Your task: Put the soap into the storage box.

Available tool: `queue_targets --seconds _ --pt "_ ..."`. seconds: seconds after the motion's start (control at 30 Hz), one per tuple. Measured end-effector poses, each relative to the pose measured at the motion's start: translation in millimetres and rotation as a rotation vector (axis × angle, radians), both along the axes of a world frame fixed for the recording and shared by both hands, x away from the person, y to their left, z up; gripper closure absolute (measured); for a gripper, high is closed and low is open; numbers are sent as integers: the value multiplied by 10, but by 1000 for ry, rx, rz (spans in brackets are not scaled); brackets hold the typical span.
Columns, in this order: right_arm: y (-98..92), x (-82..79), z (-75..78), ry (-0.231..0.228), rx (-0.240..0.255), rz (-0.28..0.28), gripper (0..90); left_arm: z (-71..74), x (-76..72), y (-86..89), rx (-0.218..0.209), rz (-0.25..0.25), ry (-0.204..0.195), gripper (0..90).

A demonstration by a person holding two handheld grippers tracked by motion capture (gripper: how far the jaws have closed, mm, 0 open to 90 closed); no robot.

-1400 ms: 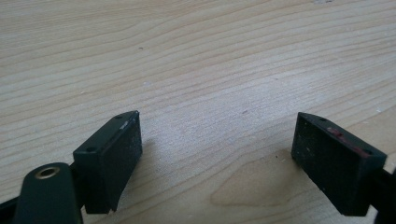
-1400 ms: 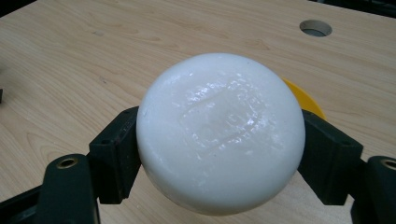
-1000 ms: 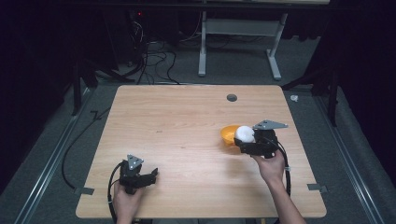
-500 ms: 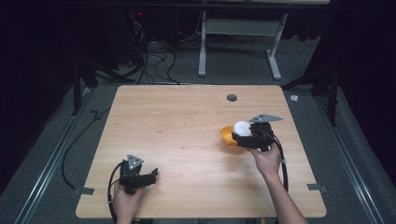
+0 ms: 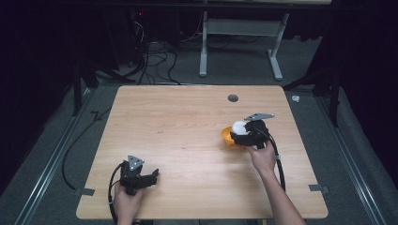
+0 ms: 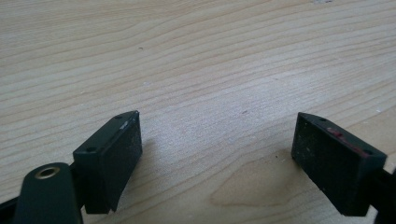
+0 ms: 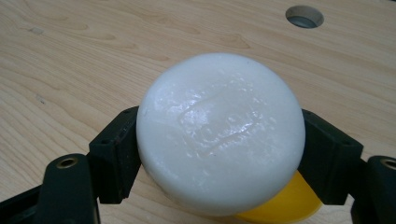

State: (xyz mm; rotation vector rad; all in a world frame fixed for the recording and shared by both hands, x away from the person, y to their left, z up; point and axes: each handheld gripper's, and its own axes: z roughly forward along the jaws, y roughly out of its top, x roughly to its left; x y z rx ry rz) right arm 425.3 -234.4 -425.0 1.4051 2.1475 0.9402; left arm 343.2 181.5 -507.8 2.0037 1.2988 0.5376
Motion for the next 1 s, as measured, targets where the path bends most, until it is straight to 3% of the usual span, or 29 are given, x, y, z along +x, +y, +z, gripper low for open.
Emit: queue_targets --seconds 0.13,1.0 --pt "-1 57 -68 24 -23 -15 247 1 0 0 1 0 1 166" --pt "12 213 -274 93 -15 -56 246 0 0 1 0 -1 0 166"
